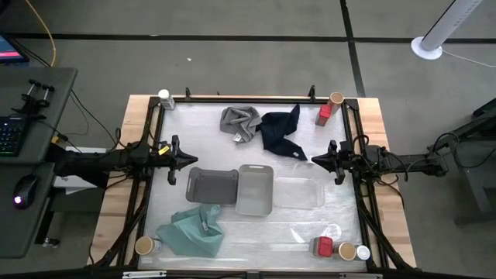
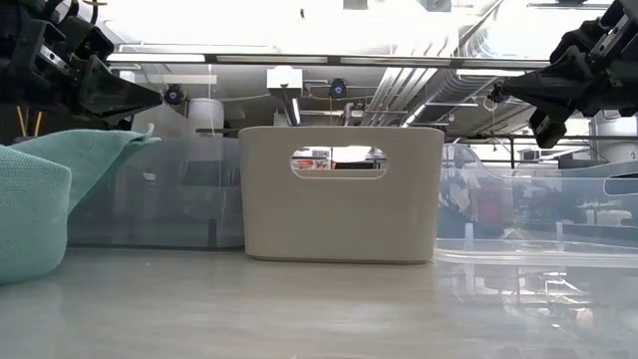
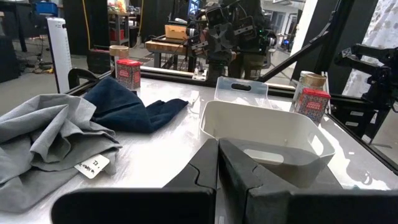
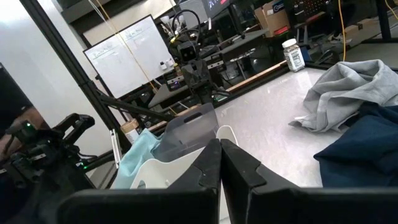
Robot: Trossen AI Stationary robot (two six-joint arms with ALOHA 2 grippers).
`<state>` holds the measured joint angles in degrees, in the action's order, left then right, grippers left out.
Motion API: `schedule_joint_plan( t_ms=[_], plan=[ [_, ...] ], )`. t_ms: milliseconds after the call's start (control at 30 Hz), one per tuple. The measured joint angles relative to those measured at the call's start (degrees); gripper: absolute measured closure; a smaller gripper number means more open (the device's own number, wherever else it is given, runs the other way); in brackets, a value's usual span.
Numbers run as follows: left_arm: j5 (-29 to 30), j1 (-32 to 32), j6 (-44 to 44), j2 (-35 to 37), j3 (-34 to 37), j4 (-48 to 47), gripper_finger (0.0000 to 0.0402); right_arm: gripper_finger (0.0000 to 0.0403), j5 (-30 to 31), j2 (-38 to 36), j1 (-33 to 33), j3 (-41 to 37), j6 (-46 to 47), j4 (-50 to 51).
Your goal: Sort spices by type
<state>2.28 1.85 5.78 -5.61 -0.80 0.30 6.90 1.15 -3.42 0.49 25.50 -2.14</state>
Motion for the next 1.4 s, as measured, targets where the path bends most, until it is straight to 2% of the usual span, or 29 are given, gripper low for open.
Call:
schedule_joint_plan(
  t_ms=[767,833,900,1000,1033,1067,1133,1200,1300,1400],
  plan=[
    [0.0,0.0,0.0,0.0,0.0,0.0,0.0402,0.0402,0.4,0.0,0.0,0.0,-2.0,0.0],
    [0.0,0.0,0.0,0.0,0.0,0.0,0.0401,0.0402,2.7,0.0,0.0,0.0,-2.8,-1.6],
    [0.0,0.0,0.0,0.0,0.0,0.0,0.0402,0.0402,7.4,0.0,0.0,0.0,3.9,-6.5],
    [0.0,0.0,0.0,0.0,0.0,0.0,0.0401,0.0402,21.0,0.0,0.0,0.0,20.5,-17.3],
    [0.0,0.0,0.0,0.0,0.0,0.0,0.0401,0.0402,25.2,0.0,0.1,0.0,23.5,-20.1],
    [0.0,0.0,0.0,0.0,0.0,0.0,0.0402,0.0402,27.6,0.4,0.3,0.0,23.8,-23.3],
    [0.0,0.0,0.0,0.0,0.0,0.0,0.0401,0.0402,27.3,2.0,1.4,0.2,20.0,-29.5],
    [0.0,0.0,0.0,0.0,0.0,0.0,0.0402,0.0402,27.4,5.3,3.2,2.8,16.6,-31.1],
    [0.0,0.0,0.0,0.0,0.0,0.0,0.0402,0.0402,27.8,11.4,7.3,10.2,16.0,-23.9],
    [0.0,0.0,0.0,0.0,0.0,0.0,0.0402,0.0399,26.9,19.5,11.8,19.6,17.0,-2.7]
  ],
)
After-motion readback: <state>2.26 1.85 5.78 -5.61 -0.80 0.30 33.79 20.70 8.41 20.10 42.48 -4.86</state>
